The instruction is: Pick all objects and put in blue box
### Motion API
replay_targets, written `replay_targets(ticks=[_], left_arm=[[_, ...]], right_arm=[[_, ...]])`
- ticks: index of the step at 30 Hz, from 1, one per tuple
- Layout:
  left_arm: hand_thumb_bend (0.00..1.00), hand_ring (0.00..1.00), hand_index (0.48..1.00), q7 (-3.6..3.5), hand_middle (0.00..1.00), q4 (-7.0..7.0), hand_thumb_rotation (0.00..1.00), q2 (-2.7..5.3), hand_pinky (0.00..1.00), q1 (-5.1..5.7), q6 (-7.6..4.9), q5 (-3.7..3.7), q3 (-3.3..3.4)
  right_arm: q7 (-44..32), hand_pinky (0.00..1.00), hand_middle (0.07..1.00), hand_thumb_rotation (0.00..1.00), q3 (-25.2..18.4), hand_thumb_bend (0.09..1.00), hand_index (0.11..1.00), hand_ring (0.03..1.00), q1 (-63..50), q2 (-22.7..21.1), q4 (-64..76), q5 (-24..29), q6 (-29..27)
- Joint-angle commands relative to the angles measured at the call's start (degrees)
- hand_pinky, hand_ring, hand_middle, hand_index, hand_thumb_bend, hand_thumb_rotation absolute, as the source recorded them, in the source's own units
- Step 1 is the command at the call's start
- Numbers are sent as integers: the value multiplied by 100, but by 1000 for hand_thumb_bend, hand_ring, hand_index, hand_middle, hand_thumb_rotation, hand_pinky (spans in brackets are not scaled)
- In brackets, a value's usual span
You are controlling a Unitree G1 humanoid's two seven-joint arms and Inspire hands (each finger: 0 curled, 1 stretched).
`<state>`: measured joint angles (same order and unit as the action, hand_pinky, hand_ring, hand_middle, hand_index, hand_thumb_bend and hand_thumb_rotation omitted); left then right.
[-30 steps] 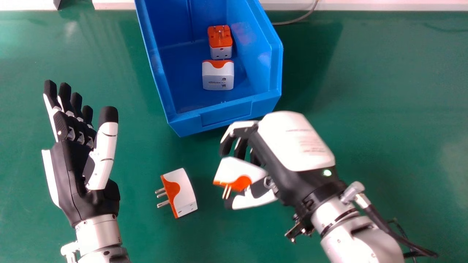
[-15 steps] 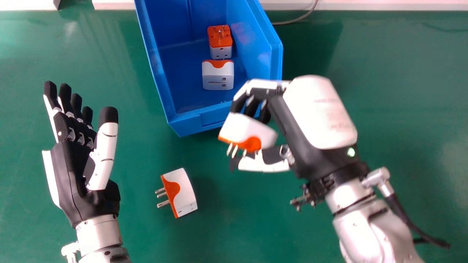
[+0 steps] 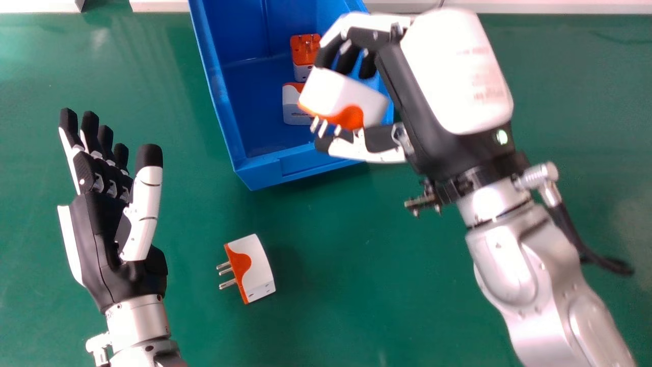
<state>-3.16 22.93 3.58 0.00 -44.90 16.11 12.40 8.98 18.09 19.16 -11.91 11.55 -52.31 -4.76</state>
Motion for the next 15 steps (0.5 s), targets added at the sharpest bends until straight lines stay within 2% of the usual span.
replay_targets(ticks=[1, 6, 10, 15], left_arm=[[662, 1000, 1000, 43, 999, -33, 425, 181, 1000, -93, -146, -47, 6], [658, 1000, 1000, 121, 999, 60, 423, 171, 1000, -202, -171, -89, 34], [658, 1000, 1000, 155, 999, 151, 423, 169, 1000, -288, -207, -110, 42], [658, 1000, 1000, 196, 999, 162, 422, 185, 1000, -339, -222, -107, 31]], right_arm=[[250, 339, 486, 0, -21, 504, 510, 438, 423, 61, -348, 22, -108], [914, 335, 483, 0, 98, 503, 510, 435, 1208, 83, -1769, -65, -337], [1506, 335, 483, 0, 228, 503, 510, 435, 1920, 103, -3130, -37, -597], [2603, 336, 486, 0, 628, 502, 508, 434, 2655, 215, -4851, -246, -879]])
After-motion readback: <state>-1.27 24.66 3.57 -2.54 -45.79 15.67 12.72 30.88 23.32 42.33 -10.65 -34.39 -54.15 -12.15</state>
